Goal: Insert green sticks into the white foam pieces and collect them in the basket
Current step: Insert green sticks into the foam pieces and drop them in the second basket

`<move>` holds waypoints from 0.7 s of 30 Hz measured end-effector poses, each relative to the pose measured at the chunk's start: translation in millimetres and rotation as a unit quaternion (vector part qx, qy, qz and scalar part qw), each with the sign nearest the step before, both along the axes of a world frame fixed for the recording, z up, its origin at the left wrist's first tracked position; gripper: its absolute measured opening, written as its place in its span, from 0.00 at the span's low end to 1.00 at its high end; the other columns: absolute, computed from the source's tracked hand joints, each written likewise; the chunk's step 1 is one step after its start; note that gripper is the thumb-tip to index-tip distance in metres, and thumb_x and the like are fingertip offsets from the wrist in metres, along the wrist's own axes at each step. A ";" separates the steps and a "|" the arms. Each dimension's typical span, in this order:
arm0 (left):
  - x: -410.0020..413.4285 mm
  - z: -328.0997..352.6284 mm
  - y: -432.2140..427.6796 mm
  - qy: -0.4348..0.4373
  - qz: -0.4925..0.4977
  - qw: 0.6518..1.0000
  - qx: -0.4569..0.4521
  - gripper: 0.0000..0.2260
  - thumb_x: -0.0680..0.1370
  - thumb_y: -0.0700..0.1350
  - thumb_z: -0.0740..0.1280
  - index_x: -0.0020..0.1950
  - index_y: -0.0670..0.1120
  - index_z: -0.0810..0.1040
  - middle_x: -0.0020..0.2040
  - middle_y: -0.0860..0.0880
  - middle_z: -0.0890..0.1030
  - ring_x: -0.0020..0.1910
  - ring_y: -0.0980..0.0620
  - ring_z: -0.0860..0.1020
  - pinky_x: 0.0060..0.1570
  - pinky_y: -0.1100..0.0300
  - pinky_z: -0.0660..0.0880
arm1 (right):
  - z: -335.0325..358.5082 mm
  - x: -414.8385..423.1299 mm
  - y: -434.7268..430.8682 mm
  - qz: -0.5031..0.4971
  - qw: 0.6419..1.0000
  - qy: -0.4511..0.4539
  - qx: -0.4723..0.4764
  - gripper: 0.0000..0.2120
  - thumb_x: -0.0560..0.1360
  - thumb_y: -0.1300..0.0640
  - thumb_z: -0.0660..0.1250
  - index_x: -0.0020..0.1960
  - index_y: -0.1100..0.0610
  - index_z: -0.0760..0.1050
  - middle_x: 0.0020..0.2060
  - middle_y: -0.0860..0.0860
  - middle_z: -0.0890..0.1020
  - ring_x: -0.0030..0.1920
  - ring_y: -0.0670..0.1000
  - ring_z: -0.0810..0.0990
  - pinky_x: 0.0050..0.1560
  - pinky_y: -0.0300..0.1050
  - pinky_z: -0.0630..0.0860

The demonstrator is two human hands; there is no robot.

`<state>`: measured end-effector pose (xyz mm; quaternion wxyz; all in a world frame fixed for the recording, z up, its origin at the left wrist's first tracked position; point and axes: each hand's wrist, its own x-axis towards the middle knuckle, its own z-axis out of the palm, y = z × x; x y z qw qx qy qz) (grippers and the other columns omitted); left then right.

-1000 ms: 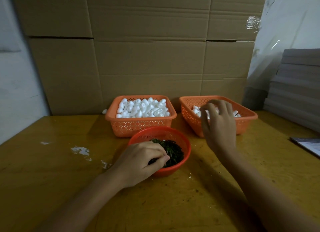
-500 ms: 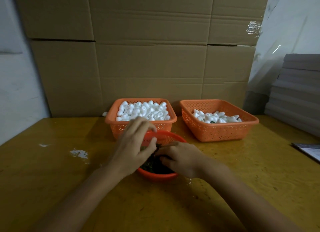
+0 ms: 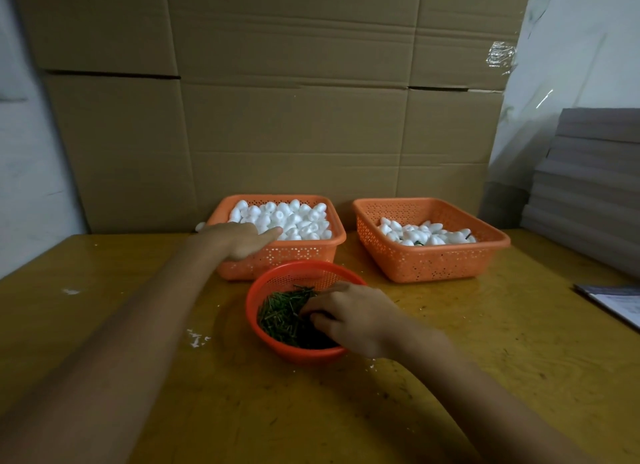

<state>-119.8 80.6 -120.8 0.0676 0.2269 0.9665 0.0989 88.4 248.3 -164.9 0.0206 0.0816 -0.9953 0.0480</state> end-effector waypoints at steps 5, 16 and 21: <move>-2.6 -2.3 -5.3 0.075 0.006 0.995 0.065 0.22 0.84 0.61 0.59 0.53 0.45 0.83 0.63 0.42 0.81 0.61 0.40 0.78 0.65 0.45 0.73 | 0.4 0.8 -1.3 -0.005 1.000 0.001 0.000 0.18 0.86 0.47 0.56 0.72 0.45 0.75 0.68 0.49 0.79 0.69 0.54 0.74 0.63 0.60 0.76; 83.7 -3.7 6.6 0.098 -0.011 0.851 0.516 0.09 0.71 0.38 0.81 0.40 0.50 0.86 0.41 0.55 0.87 0.41 0.59 0.85 0.49 0.56 0.83 | 2.2 0.9 -1.3 -0.001 1.000 -0.001 -0.010 0.18 0.85 0.47 0.56 0.72 0.46 0.75 0.67 0.50 0.79 0.68 0.54 0.75 0.63 0.59 0.76; 116.8 -9.7 2.8 -0.047 -0.032 0.764 0.643 0.17 0.72 0.35 0.81 0.57 0.48 0.85 0.47 0.55 0.89 0.46 0.59 0.87 0.45 0.67 0.82 | 2.0 1.5 -2.5 0.002 1.000 0.002 -0.011 0.17 0.85 0.47 0.57 0.71 0.46 0.76 0.65 0.51 0.80 0.67 0.55 0.76 0.62 0.59 0.77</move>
